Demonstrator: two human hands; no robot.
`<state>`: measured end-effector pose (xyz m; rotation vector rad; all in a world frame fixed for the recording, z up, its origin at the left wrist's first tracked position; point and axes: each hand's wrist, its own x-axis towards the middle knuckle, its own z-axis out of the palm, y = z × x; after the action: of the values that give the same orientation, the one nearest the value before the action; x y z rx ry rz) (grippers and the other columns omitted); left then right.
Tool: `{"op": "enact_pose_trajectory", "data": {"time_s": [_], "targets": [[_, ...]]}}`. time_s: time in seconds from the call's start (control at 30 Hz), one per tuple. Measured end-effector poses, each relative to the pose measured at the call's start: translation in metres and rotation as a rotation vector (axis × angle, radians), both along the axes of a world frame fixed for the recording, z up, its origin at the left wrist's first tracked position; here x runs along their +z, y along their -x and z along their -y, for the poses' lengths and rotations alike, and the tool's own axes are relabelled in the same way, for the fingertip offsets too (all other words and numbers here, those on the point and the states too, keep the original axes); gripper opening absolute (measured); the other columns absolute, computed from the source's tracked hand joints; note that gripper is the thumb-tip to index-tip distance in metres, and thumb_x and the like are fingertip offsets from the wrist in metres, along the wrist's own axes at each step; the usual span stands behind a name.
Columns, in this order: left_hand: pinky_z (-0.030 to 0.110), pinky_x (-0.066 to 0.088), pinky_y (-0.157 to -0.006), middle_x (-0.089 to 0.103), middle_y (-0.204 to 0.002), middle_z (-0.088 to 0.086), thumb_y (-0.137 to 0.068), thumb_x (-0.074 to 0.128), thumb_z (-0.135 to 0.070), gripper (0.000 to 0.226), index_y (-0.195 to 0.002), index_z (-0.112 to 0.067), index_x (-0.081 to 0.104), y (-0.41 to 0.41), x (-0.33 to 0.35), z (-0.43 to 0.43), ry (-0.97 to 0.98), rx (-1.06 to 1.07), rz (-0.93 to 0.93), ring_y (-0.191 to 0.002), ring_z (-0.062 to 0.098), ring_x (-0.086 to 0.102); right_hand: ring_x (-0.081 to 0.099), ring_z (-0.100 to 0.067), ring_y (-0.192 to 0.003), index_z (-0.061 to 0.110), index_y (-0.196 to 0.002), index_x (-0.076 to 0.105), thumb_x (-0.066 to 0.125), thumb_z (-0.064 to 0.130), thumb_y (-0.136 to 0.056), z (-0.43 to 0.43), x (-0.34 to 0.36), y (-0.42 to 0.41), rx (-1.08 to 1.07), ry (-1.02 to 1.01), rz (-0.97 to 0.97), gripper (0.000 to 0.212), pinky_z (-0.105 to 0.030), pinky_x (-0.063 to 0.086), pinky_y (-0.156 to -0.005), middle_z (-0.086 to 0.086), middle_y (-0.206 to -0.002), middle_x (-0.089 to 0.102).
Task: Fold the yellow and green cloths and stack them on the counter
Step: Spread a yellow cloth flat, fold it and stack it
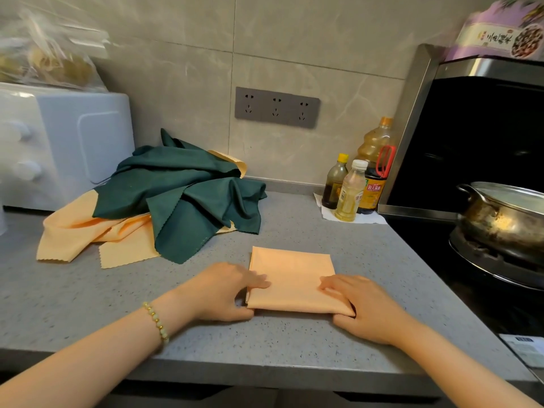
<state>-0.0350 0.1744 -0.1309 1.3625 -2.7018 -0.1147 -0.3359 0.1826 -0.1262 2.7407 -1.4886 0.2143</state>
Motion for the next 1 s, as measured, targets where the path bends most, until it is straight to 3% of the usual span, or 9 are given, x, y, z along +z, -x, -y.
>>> {"op": "enact_pose_trajectory", "data": {"time_s": [0.1,0.2,0.3,0.4,0.5,0.6,0.73,0.9,1.0], "targets": [[0.022,0.04,-0.104,0.058,-0.129,-0.019,-0.091,0.058,-0.035,0.038,-0.129,-0.038,0.057,-0.005,-0.01,0.003,0.009,0.051,-0.191,-0.118,-0.002,0.053,0.051,-0.001,-0.114,0.044,-0.117,0.054,0.061,0.037,-0.086,0.005,-0.003,0.005,-0.095,-0.096,0.226,0.032,-0.021,0.038,-0.097,0.028,-0.124,0.053],[0.018,0.046,-0.069,0.073,-0.087,-0.017,-0.088,0.063,-0.039,0.019,-0.103,-0.035,0.073,-0.002,-0.011,0.006,-0.04,0.13,-0.49,-0.073,0.002,0.062,0.064,0.0,-0.085,0.041,-0.089,0.068,0.063,0.037,-0.087,0.011,-0.004,0.004,-0.179,-0.201,0.566,0.007,-0.027,0.051,-0.08,0.019,-0.089,0.071],[0.019,0.038,-0.058,0.062,-0.062,-0.012,-0.083,0.067,-0.044,0.023,-0.073,-0.024,0.073,0.006,-0.012,0.014,-0.023,0.274,-0.652,-0.062,0.005,0.055,0.064,-0.015,-0.068,0.02,-0.081,0.075,0.065,0.041,-0.083,0.018,-0.005,-0.003,-0.309,-0.221,0.778,0.023,-0.024,0.045,-0.067,-0.001,-0.074,0.072],[0.021,0.034,-0.053,0.051,-0.047,-0.01,-0.08,0.07,-0.048,0.04,-0.051,-0.022,0.057,0.012,-0.018,0.024,-0.018,0.442,-0.748,-0.048,0.005,0.044,0.054,-0.001,-0.05,0.014,-0.066,0.071,0.068,0.034,-0.083,0.027,-0.005,-0.009,-0.419,-0.215,0.87,0.027,-0.015,0.039,-0.06,0.011,-0.054,0.063],[0.027,0.044,-0.064,0.058,-0.056,-0.011,-0.077,0.071,-0.051,0.035,-0.058,-0.024,0.059,0.017,-0.022,0.03,-0.044,0.582,-0.736,-0.057,0.005,0.052,0.054,-0.001,-0.053,0.016,-0.061,0.069,0.072,0.034,-0.08,0.036,-0.006,-0.015,-0.514,-0.19,0.886,0.027,-0.017,0.039,-0.057,0.009,-0.053,0.062],[0.033,0.045,-0.081,0.059,-0.073,-0.012,-0.076,0.072,-0.05,0.035,-0.084,-0.022,0.053,0.022,-0.02,0.033,-0.075,0.665,-0.651,-0.078,0.011,0.057,0.057,-0.007,-0.059,0.016,-0.065,0.071,0.074,0.034,-0.079,0.04,-0.006,-0.018,-0.569,-0.192,0.866,0.022,-0.02,0.041,-0.058,0.004,-0.054,0.063],[0.037,0.03,-0.108,0.039,-0.135,0.001,-0.074,0.071,-0.032,0.078,-0.141,-0.028,0.031,0.031,-0.002,0.041,-0.109,0.573,-0.533,-0.13,0.023,0.033,0.056,-0.008,-0.062,0.016,-0.071,0.069,0.077,0.029,-0.077,0.042,-0.001,-0.02,-0.607,-0.228,0.838,0.016,-0.023,0.044,-0.06,0.003,-0.06,0.063],[0.036,0.016,-0.117,0.038,-0.15,-0.003,-0.091,0.046,-0.021,0.055,-0.145,-0.031,0.036,0.059,0.006,0.051,-0.126,0.355,-0.285,-0.138,0.022,0.031,0.053,-0.008,-0.061,0.014,-0.079,0.061,0.08,0.023,-0.073,0.047,0.003,-0.024,-0.64,-0.238,0.838,0.022,-0.022,0.041,-0.055,0.002,-0.071,0.059],[0.043,0.007,-0.119,0.029,-0.155,0.0,-0.102,0.027,-0.03,0.048,-0.15,-0.025,0.025,0.072,-0.003,0.047,-0.07,0.372,-0.125,-0.142,0.021,0.024,0.056,-0.013,-0.075,0.016,-0.084,0.058,0.08,0.022,-0.074,0.049,0.005,-0.024,-0.647,-0.28,0.842,0.025,-0.026,0.045,-0.066,0.0,-0.083,0.061]]}}
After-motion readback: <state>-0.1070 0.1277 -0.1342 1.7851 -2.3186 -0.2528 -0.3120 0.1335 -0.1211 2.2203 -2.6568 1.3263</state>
